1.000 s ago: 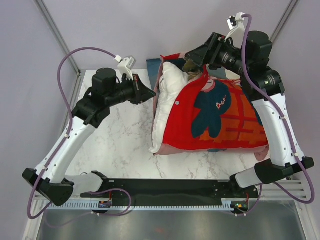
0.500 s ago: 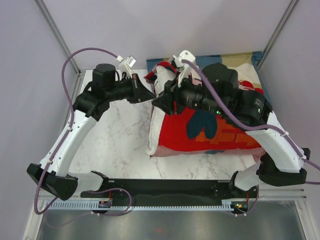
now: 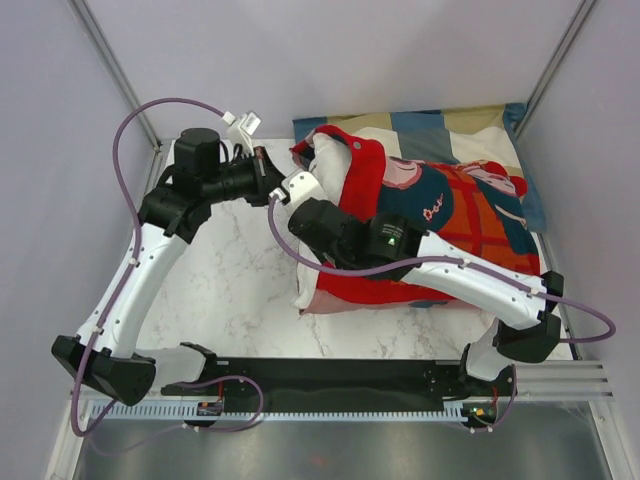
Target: Put the pillow into the pillowcase
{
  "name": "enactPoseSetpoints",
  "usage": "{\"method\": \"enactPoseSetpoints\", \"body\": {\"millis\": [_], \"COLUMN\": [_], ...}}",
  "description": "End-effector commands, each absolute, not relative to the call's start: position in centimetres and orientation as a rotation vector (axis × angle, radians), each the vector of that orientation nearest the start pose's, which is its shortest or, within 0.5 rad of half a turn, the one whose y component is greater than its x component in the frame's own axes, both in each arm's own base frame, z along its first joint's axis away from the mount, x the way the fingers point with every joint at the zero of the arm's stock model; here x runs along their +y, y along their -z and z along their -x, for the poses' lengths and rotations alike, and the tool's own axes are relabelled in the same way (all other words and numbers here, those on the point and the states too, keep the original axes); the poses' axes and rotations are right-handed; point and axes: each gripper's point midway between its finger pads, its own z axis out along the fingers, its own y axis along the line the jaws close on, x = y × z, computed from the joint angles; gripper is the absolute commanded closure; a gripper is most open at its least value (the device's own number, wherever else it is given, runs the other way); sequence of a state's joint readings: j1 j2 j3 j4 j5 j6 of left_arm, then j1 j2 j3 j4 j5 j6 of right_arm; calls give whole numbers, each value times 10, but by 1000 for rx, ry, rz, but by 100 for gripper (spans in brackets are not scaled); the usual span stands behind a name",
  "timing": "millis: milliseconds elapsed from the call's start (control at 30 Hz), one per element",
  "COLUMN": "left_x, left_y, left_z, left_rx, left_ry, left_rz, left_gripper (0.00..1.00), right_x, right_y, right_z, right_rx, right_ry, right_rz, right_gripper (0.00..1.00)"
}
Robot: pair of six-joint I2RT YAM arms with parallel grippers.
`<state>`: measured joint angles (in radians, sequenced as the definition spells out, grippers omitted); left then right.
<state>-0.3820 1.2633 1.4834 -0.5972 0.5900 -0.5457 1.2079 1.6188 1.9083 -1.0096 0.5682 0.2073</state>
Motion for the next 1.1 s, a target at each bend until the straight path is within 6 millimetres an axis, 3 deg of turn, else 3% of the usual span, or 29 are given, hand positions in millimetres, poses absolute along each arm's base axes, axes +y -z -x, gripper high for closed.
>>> {"method": "enactPoseSetpoints", "body": {"millis": [0, 133, 233, 300, 333, 400, 433, 467, 533, 600, 667, 700, 733, 800, 833, 867, 933, 967, 1033, 1067], "left_x": [-222, -198, -179, -164, -161, -151, -151, -143, -141, -141, -140, -140, -138, -137, -133, -135, -139, -148, -154, -167], "left_y": [-414, -383, -371, -370, -371, -371, -370, -371, -371, -370, -362, -356, -342, -326, -309, -303, -288, -285, -273, -272], "left_z": [-257, -267, -269, -271, -266, -266, -263, -265, -264, -263, -264, -266, -268, -269, -271, -271, -269, -266, -267, -263], "left_rx": [1883, 1947, 1948, 1929, 1922, 1915, 1916, 1908, 1906, 1905, 1919, 1932, 1958, 1984, 2013, 2018, 2039, 2046, 2073, 2076], "left_ry": [1225, 1202, 1189, 1172, 1186, 1186, 1207, 1194, 1193, 1188, 1186, 1187, 1177, 1154, 1125, 1116, 1079, 1079, 1043, 1056], "left_rz": [-291, -193, -126, -88, -95, -74, -83, -59, -51, -48, -38, -32, -20, -6, 27, 25, 40, 10, 25, -17], "left_gripper": [98, 98, 98, 98, 98, 98, 98, 98, 98, 98, 98, 98, 98, 95, 90, 81, 74, 68, 62, 55], "right_x": [287, 228, 200, 185, 165, 149, 128, 124, 101, 92, 109, 118, 139, 164, 189, 205, 242, 265, 286, 301], "right_y": [-309, -288, -253, -237, -220, -202, -190, -180, -174, -176, -180, -181, -183, -191, -197, -203, -216, -228, -252, -260], "right_z": [-240, -268, -274, -277, -281, -288, -293, -300, -309, -314, -318, -317, -310, -308, -297, -294, -276, -263, -241, -227], "right_rx": [2028, 2076, 2123, 2141, 2173, 2204, 2236, 2245, 2229, 2204, 2226, 2247, 2286, 2277, 2284, 2272, 2244, 2232, 2184, 2171], "right_ry": [147, 507, 741, 815, 894, 940, 1010, 1024, 1132, 1181, 1020, 958, 797, 653, 514, 422, 225, 48, -145, -276], "right_rz": [612, 491, 524, 516, 504, 479, 469, 454, 406, 342, 313, 377, 409, 452, 513, 534, 630, 673, 725, 766], "right_gripper": [82, 84, 87, 87, 88, 89, 89, 91, 95, 100, 100, 100, 97, 90, 76, 70, 54, 52, 46, 45]}}
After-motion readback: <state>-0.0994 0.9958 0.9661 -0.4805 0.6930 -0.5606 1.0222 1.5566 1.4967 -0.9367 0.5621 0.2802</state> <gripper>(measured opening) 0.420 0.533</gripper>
